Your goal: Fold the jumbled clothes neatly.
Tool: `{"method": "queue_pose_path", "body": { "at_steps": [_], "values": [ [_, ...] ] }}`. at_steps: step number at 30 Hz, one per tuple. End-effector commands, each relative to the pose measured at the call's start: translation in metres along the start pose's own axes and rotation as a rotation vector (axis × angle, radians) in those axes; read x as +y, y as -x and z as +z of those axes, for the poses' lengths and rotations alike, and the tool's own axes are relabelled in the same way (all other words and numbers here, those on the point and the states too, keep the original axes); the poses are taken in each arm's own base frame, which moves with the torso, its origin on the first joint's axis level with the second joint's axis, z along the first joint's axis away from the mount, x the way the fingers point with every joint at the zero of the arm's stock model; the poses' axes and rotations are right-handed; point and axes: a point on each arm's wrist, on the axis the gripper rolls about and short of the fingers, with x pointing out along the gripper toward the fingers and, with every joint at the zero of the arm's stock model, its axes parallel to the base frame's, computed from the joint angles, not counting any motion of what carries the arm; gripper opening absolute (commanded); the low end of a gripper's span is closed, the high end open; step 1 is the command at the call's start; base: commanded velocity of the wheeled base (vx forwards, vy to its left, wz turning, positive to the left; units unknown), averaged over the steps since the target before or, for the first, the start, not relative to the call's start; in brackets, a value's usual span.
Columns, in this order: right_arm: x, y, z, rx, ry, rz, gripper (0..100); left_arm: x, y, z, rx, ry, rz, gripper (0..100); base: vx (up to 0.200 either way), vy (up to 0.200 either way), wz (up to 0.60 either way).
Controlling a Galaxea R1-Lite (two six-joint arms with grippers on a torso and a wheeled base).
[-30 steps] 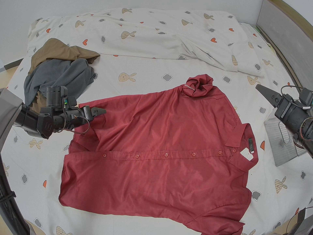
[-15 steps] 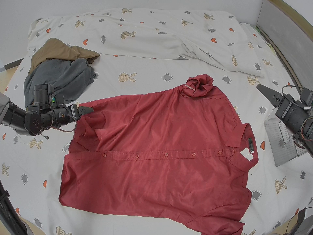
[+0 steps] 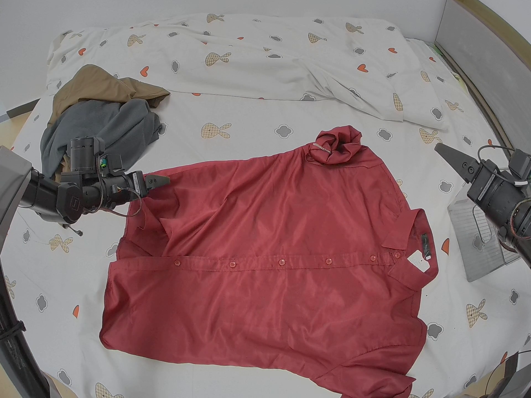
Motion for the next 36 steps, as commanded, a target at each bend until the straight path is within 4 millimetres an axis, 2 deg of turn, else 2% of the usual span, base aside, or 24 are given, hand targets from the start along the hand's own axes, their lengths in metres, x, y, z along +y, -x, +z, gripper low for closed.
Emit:
{"method": "queue_pose_path", "body": {
  "at_steps": [1, 10, 11, 17, 24, 36],
  "values": [
    [0.0, -0.001, -0.001, 0.004, 0.001, -0.002, 100, -0.001, -0.014, -0.001, 0.002, -0.006, -0.013, 100, 0.0, 0.0, 0.0],
    [-0.002, 0.0, -0.004, 0.016, 0.003, -0.006, 100, -0.003, -0.019, 0.004, -0.014, -0.04, -0.022, 100, 0.0, 0.0, 0.0],
    [-0.002, 0.0, -0.004, 0.017, 0.003, -0.006, 100, -0.005, -0.02, 0.003, -0.011, -0.042, -0.026, 0, 0.0, 0.0, 0.0],
    [-0.002, -0.001, -0.005, 0.021, 0.004, -0.009, 100, -0.004, -0.024, 0.004, -0.016, -0.055, -0.027, 0, 0.0, 0.0, 0.0],
    [-0.003, -0.002, -0.007, 0.026, 0.005, -0.011, 100, -0.005, -0.014, 0.026, -0.086, -0.073, -0.022, 0, 0.0, 0.0, 0.0],
    [-0.004, -0.002, -0.01, 0.042, 0.009, -0.014, 100, 0.027, -0.024, 0.048, -0.171, -0.069, 0.051, 0, 0.0, 0.0, 0.0]
  ]
}}
